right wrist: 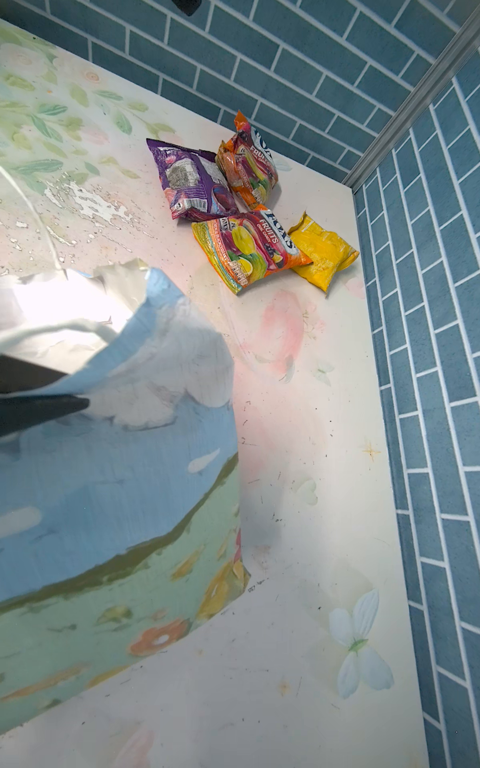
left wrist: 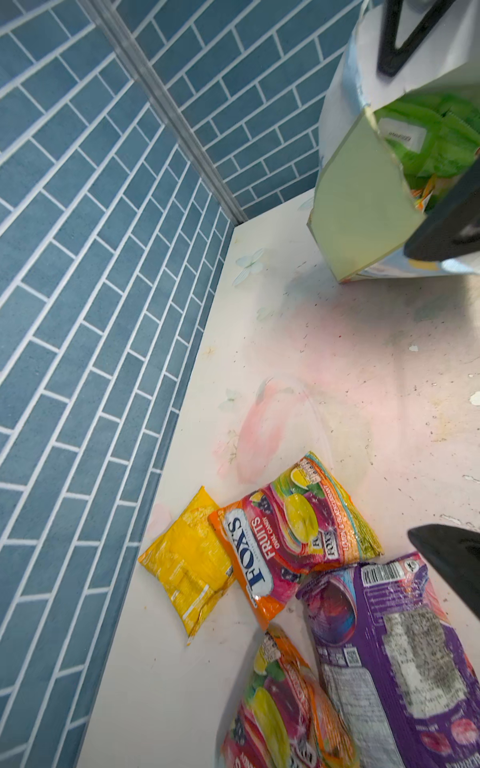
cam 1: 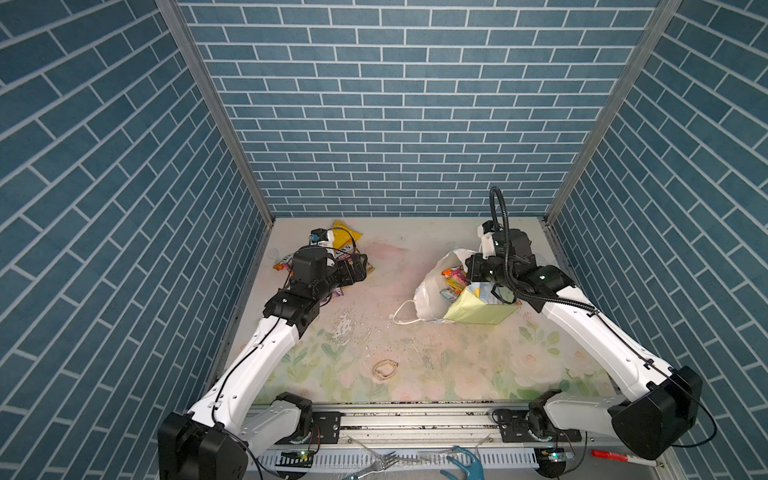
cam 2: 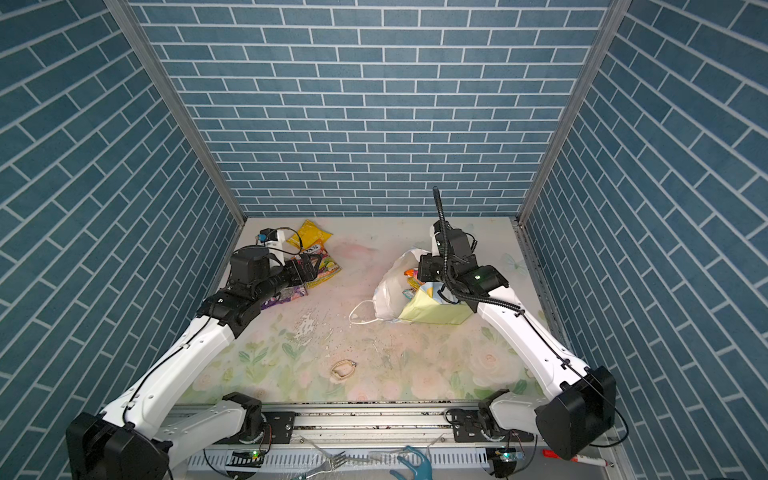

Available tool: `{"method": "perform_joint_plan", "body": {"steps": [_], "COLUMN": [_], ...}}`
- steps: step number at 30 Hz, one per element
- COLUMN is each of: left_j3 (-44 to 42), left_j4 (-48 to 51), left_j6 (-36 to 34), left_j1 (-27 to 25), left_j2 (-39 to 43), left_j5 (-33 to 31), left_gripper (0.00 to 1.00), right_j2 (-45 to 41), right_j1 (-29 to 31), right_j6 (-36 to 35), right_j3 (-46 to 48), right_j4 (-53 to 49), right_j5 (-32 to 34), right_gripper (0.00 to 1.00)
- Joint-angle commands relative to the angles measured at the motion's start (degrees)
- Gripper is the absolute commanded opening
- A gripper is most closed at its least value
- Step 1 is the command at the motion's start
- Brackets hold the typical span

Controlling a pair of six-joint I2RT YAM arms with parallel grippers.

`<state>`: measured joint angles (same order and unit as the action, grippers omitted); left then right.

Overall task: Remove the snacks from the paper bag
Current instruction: 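Reach the left gripper back into the bag held open by the right gripper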

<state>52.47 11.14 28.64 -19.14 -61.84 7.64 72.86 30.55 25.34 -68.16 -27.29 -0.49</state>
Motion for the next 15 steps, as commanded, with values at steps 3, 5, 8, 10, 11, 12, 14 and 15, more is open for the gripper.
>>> {"method": "perform_joint_plan", "body": {"steps": [3, 5, 8, 10, 11, 12, 14, 15], "left_j3": [0.16, 0.24, 1.56, 3.43, 4.35, 4.92, 6.45, 7.14], "left_j4": [-3.03, -4.22, -4.57, -3.31, -3.02, -3.08, -3.90, -3.60], "left_j6": [-0.83, -0.95, -2.89, -3.91, -4.20, -4.34, -5.55, -5.27], "left_j1": [-5.17, -7.57, -12.44, -14.90, -15.82, -16.48, -17.27, -17.34], "left_j2": [-2.17, -3.08, -4.85, -6.34, -7.04, -7.59, -8.58, -9.02], "left_j5": [0.53, -0.28, -3.68, -4.99, -4.85, -4.30, -0.56, 0.80], "left_gripper": [1.00, 1.00, 1.00, 1.00, 0.99, 1.00, 1.00, 1.00], "right_j2": [0.79, 1.29, 2.10, 2.61, 2.77, 2.86, 3.03, 3.14], "right_j1": [0.03, 0.04, 0.04, 0.04, 0.02, 0.04, 0.04, 0.04], "right_j6": [1.46, 1.38, 1.11, 1.12, 1.11, 1.07, 0.85, 0.85], "right_j3": [0.42, 0.18, -0.50, -0.99, -1.17, -1.30, -1.51, -1.63], "right_j4": [0.33, 0.28, 0.20, 0.12, 0.12, 0.19, 0.09, 0.00], "right_j5": [0.33, 0.23, -0.42, -0.84, -0.99, -0.93, -0.71, -0.43], "right_gripper": [0.00, 0.00, 0.00, 0.00, 0.00, 0.00, 0.00, 0.00]}}
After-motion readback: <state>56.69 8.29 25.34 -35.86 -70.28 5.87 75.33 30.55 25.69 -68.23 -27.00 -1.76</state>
